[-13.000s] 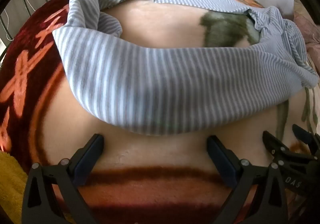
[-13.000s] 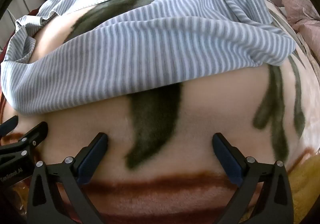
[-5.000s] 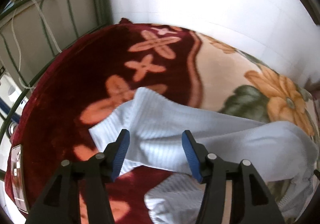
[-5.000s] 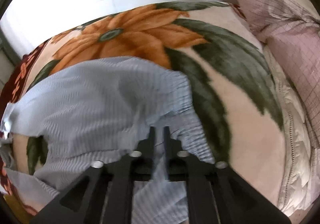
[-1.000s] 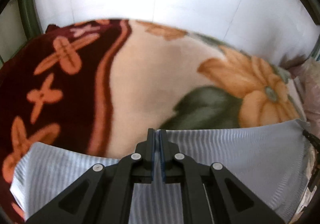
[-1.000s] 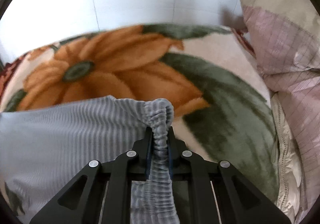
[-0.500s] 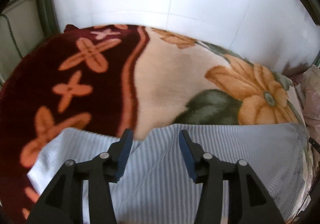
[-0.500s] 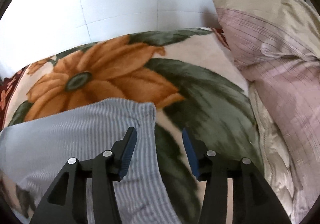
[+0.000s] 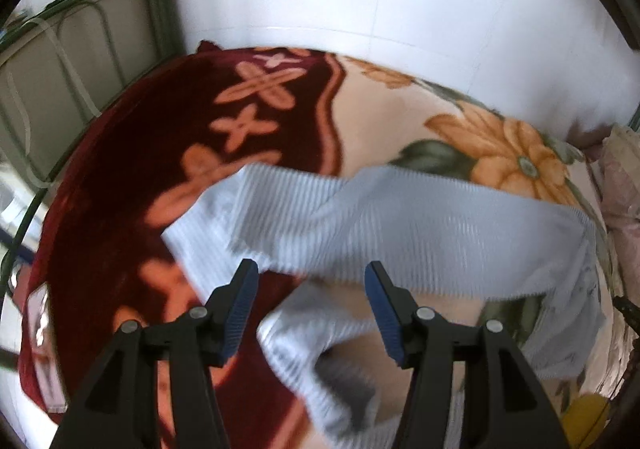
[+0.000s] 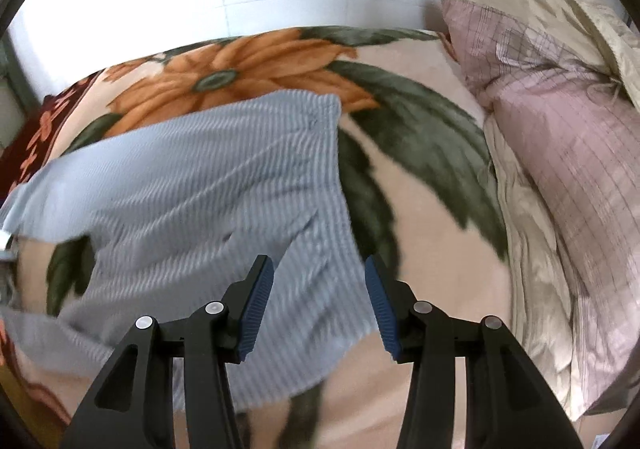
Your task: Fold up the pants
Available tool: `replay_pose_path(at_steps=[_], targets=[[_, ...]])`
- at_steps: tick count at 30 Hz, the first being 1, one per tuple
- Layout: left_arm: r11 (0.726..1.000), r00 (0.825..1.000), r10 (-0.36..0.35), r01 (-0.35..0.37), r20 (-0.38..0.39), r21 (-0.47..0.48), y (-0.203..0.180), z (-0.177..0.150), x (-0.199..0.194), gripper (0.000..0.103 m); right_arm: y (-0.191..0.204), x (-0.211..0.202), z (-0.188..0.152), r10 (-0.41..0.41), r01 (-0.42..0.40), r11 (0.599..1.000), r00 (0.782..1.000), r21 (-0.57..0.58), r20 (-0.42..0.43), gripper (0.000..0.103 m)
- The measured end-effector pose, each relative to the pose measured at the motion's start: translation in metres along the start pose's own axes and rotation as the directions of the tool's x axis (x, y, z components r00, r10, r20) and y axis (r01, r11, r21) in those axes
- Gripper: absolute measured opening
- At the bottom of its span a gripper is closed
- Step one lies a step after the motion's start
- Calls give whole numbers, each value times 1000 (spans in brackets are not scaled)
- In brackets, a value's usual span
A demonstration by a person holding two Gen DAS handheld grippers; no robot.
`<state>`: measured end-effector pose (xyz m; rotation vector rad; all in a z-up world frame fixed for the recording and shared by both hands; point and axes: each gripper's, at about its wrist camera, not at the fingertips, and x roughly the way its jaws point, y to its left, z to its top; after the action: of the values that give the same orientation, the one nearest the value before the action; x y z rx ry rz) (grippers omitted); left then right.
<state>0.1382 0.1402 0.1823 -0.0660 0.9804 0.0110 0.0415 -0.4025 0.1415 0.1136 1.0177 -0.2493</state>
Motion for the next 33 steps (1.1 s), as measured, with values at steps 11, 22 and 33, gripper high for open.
replay_pose_path(at_steps=[11,22,33], targets=[[998,999,3,-6,-52,-60,12,-67,-17,59,4,-22,-36,37,-35,998,999,52,-29,49],[987,995,-41,27,-86,-159,18,-95,-6,59,-5,-11,-60,60,-47,993,991,109,-117,51],[985,993,-16,-4,-114,-172,15,-89,20,67,-10,31,-56,81,-42,986,966,161,-247,51]])
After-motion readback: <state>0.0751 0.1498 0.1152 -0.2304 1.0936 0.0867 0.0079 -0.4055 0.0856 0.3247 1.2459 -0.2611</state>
